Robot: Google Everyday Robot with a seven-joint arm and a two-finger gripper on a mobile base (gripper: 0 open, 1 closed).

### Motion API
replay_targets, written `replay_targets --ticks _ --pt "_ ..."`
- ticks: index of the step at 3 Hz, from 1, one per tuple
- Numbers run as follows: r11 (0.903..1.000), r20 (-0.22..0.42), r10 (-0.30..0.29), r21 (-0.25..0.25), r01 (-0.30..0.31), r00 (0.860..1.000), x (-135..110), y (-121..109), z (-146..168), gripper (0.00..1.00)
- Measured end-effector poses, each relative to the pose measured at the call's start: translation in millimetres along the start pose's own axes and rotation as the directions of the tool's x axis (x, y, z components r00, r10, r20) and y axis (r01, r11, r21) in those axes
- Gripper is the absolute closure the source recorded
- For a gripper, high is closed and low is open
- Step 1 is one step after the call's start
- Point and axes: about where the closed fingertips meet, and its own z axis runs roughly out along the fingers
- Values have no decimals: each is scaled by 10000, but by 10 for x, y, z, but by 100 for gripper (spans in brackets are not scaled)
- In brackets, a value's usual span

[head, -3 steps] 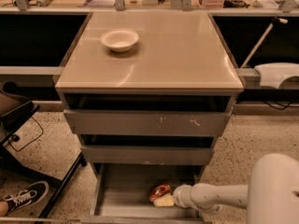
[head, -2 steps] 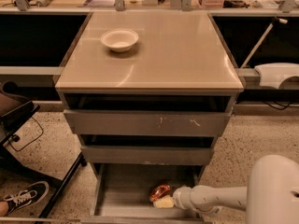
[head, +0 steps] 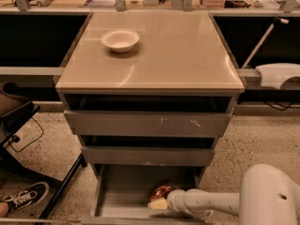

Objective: Pick coke can from bottom drawer and place on counter

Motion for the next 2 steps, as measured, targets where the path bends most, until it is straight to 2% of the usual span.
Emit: replay_targets --ticks 1,2 --pt "9981 532 614 -127 -608 9967 43 -19 327 0" --pt "9974 569 722 -104 -717 9958 61 -37 378 0"
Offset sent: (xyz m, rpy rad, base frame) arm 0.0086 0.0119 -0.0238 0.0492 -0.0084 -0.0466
